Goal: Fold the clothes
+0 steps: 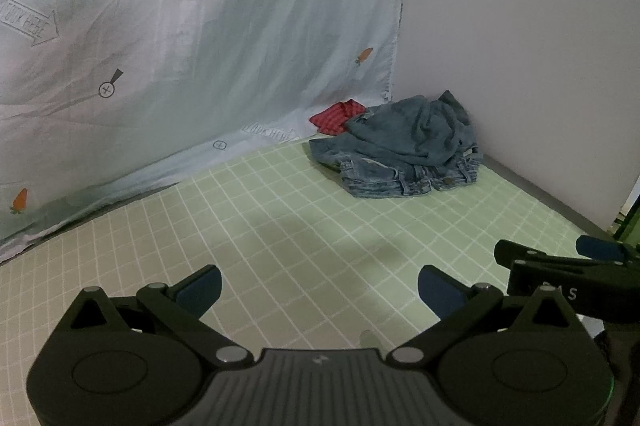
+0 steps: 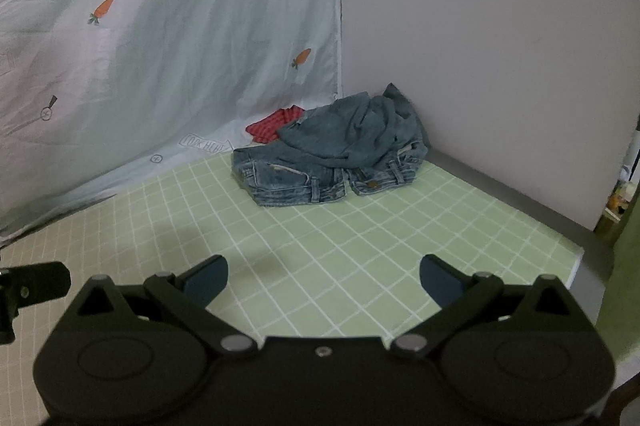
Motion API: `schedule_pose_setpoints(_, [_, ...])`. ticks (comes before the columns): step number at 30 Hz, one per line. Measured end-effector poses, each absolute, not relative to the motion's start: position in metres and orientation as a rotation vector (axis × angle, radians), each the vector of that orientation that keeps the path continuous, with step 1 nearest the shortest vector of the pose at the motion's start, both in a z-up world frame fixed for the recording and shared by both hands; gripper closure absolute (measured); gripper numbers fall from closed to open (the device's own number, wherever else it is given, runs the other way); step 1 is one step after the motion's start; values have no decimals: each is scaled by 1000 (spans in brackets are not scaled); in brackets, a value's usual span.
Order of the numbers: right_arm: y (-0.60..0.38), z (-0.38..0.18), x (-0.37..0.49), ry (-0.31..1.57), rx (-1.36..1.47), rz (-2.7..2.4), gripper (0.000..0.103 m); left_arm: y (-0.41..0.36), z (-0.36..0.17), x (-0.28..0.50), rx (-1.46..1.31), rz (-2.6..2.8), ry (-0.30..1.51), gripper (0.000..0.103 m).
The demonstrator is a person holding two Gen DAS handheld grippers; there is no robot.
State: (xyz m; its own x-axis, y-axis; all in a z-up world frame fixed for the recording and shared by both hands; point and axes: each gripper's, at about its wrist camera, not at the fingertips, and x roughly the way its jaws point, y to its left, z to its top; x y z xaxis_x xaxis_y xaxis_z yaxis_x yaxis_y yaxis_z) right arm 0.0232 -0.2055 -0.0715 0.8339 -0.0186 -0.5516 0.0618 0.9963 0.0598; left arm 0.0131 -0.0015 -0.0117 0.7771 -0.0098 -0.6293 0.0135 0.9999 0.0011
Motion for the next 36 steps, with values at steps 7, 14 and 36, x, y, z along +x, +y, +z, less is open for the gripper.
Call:
schedule_pose_setpoints(7, [-215,-82,61,587,151,-63,0,-7,-13,41,3,22,684,0])
schedule_pose_setpoints(14, [-251,-110,133,636,202,-101,0,-11,-27,106,-22,54,743,0])
schedule_pose_setpoints(36, [-354,-196,435,566,205,-238,0,-40,-169,411,-144,-136,950,24])
